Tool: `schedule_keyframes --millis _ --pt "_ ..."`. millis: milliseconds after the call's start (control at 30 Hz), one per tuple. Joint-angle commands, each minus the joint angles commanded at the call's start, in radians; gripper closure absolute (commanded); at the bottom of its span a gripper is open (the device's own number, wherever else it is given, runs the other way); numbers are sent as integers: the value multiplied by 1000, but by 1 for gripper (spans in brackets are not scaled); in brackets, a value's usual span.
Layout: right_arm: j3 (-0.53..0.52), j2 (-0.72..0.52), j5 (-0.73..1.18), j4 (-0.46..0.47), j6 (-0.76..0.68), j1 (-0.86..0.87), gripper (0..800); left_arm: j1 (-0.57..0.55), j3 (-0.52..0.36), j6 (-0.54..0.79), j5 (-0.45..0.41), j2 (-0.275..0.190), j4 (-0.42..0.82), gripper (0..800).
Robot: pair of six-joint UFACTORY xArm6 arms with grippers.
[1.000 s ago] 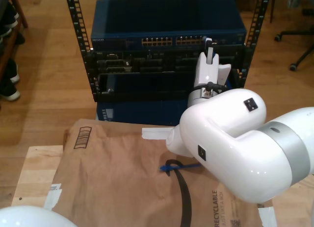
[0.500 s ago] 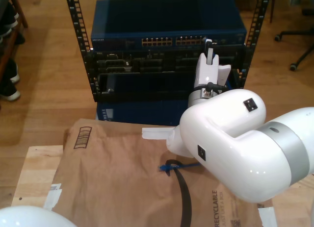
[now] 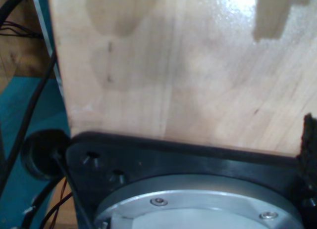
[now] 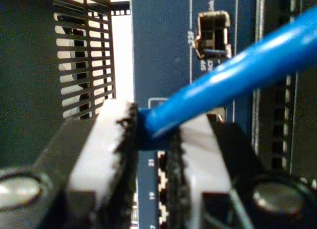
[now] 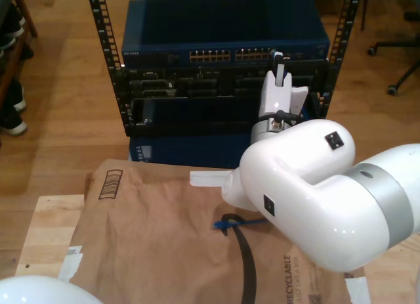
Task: Grab the cable and plug it in
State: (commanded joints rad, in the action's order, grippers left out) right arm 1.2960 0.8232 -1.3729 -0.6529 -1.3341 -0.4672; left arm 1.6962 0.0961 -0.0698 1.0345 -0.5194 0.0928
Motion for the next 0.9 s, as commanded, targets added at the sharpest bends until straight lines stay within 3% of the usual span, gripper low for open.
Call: schedule_keyframes --millis 900 --pt "35 26 5 0 0 0 800 0 0 0 2 0 0 1"
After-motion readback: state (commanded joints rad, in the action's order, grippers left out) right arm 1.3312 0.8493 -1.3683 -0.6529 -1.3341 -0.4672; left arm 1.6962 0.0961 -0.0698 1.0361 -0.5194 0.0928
